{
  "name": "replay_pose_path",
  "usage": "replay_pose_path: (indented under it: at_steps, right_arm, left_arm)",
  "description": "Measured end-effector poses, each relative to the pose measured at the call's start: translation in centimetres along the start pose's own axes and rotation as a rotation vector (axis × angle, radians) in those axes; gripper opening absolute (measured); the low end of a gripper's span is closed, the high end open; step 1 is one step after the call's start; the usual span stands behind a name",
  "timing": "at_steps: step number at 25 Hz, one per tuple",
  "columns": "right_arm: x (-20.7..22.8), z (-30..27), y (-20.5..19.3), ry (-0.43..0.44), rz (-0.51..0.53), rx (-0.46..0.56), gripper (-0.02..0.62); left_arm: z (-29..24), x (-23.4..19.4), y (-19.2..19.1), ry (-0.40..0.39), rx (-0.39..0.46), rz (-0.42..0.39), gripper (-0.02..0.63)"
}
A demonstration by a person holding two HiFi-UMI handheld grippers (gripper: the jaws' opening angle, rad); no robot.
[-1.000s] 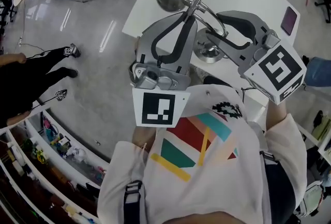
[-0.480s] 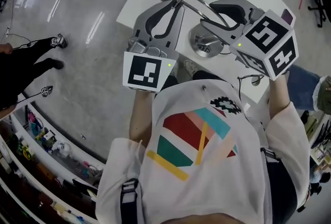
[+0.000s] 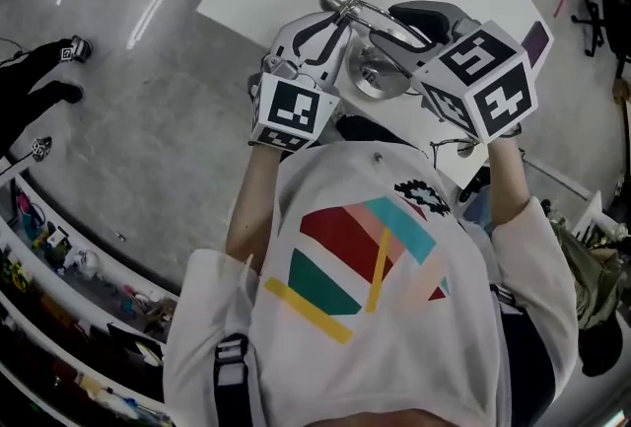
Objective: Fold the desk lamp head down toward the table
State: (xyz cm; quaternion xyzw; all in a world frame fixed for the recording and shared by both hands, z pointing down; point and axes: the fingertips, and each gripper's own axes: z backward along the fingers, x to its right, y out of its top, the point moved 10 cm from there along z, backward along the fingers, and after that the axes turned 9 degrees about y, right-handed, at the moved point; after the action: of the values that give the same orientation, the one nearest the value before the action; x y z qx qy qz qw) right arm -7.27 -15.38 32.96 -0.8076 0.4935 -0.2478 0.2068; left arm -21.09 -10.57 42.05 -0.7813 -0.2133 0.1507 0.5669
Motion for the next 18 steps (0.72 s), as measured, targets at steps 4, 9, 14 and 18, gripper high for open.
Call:
replay_pose_path:
  at_steps: [4, 9, 14, 18]
  right_arm:
    - [0.0, -0.6, 0.5, 0.034, -0.015, -0.149, 0.164]
    - [0.3, -2.3, 0.9, 0.029, 0.019, -0.243, 0.164]
    - [-0.1, -2.8, 1.0, 0.026, 0.031, -0.269, 0.164]
    - [-0.5, -2.5, 1.0, -0.003, 0.082, -0.269, 0.164]
  left_arm:
    - [-0.4, 0.6, -0.5, -0.098, -0.069, 0.026, 0.092]
    - [-1.0, 0.3, -1.6, -0.096, -0.066, 0.089, 0.094]
    - [-0.7, 0.1, -1.8, -0.105, -0.069, 0.111, 0.094]
    - [-0.8, 0.2, -1.2, -0.118, -0.073, 0.085, 0.094]
